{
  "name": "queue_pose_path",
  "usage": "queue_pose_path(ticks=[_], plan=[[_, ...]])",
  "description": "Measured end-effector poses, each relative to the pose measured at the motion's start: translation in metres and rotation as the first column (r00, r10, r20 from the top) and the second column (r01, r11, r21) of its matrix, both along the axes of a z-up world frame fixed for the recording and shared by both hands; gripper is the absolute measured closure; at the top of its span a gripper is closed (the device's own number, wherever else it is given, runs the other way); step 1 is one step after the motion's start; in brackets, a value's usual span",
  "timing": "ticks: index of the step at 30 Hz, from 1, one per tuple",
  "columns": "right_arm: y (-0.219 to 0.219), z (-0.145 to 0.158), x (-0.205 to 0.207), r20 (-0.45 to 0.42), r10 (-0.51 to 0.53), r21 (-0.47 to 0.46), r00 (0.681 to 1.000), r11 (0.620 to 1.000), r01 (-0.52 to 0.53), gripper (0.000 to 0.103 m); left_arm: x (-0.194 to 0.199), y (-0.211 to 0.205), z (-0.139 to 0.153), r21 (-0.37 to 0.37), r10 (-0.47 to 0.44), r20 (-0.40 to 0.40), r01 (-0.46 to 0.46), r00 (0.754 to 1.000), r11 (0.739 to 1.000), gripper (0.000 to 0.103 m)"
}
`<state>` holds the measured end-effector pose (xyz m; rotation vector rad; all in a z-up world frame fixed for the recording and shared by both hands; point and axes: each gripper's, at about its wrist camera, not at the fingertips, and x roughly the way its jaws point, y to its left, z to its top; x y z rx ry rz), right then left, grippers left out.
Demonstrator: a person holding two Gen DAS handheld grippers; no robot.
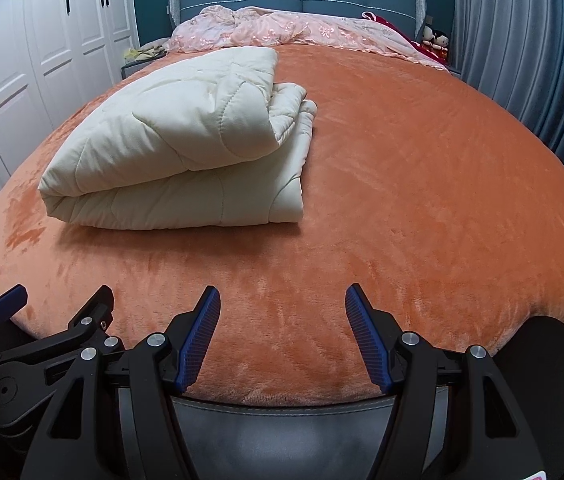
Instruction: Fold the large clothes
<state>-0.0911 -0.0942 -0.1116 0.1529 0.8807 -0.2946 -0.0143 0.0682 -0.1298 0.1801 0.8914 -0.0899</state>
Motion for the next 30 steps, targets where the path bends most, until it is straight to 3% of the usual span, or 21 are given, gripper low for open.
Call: queue_pose_path(ticks=[30], plan=[[0.003, 0.008, -0.008, 0.049, -0.008, -0.024, 0.999, 1.000, 0.009, 0.039, -0.012, -0.003, 0.011, 0.010, 0.004, 0.071, -0.004, 0.997, 1.000, 0.007]])
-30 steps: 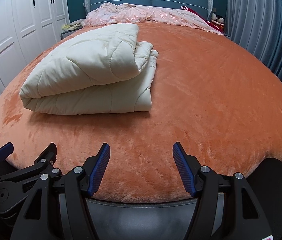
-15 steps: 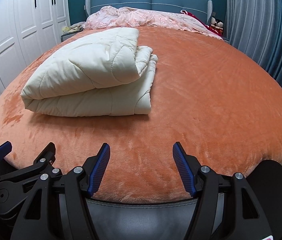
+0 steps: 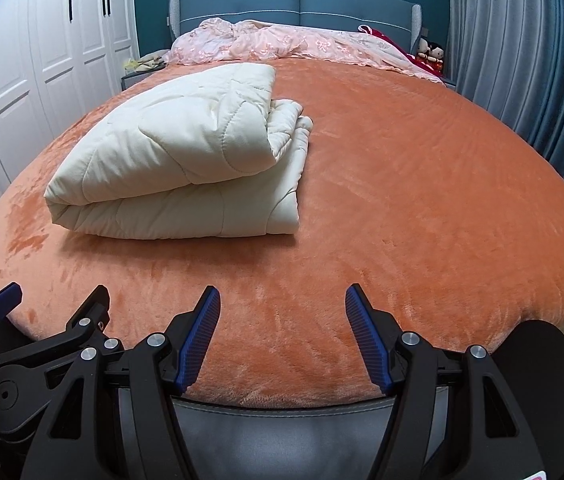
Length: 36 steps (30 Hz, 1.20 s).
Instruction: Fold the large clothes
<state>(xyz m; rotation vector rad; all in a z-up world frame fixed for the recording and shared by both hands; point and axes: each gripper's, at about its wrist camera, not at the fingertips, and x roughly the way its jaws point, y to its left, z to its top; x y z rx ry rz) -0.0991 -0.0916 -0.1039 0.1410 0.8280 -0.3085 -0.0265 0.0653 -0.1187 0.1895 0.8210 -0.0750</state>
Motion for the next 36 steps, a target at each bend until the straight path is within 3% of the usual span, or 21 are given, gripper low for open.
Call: queue_pose_path(ticks=[28, 33, 36], plan=[[0.0010, 0.0005, -0.0014, 0.002, -0.002, 0.002, 1.000, 1.000, 0.002, 0.039, -0.0038, 0.0000, 0.0030, -0.004, 0.005, 0.015, -0.004, 1.000, 1.000, 0.008], [0.0028, 0.0002, -0.0018, -0.005, -0.003, -0.002, 1.000, 1.000, 0.003, 0.039, -0.0054, -0.0041, 0.0027, -0.012, -0.022, 0.006, 0.022, 1.000, 1.000, 0.019], [0.0033, 0.0001, -0.0020, -0.008, -0.003, 0.003, 1.000, 1.000, 0.003, 0.039, -0.0048, -0.0044, 0.0014, -0.016, -0.024, -0.002, 0.024, 1.000, 1.000, 0.019]])
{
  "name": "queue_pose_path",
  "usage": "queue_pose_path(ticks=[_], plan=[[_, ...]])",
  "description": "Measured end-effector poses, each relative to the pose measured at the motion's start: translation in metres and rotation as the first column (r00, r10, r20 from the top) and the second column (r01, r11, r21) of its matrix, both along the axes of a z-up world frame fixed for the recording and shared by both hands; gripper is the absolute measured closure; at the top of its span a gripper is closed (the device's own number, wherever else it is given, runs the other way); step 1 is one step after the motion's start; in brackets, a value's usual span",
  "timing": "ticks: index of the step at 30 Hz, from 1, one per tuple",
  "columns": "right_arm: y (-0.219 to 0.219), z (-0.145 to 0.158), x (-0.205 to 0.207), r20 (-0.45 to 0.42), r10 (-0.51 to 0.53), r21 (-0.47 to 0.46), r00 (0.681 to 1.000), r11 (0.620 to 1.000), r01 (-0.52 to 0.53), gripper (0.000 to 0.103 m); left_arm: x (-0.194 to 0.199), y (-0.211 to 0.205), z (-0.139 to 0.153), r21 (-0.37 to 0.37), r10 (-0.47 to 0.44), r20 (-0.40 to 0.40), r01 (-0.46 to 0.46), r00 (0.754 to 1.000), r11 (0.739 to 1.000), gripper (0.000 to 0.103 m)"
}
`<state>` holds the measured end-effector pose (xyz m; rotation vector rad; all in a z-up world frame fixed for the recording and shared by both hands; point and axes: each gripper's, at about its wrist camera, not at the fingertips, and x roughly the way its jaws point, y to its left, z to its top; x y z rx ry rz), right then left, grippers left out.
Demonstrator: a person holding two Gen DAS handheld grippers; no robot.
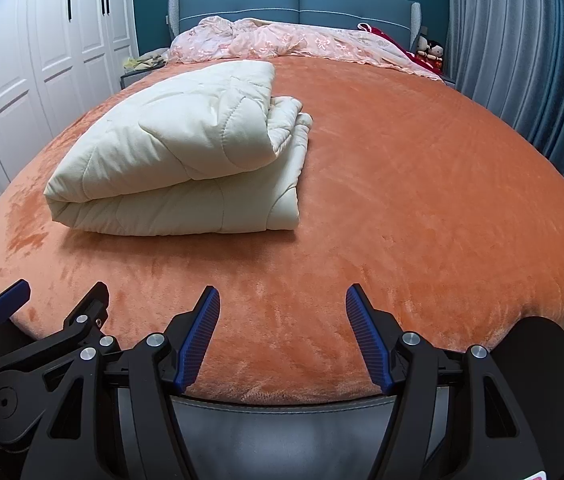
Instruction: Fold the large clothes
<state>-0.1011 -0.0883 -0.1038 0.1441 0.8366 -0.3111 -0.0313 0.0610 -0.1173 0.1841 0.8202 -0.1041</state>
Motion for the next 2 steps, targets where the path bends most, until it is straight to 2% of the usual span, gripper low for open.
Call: queue_pose_path(ticks=[2], plan=[[0.0011, 0.0001, -0.0005, 0.000, 0.000, -0.002, 1.000, 1.000, 0.000, 0.039, 0.0000, 0.0002, -0.0005, 0.000, 0.003, -0.002, -0.003, 1.000, 1.000, 0.019]])
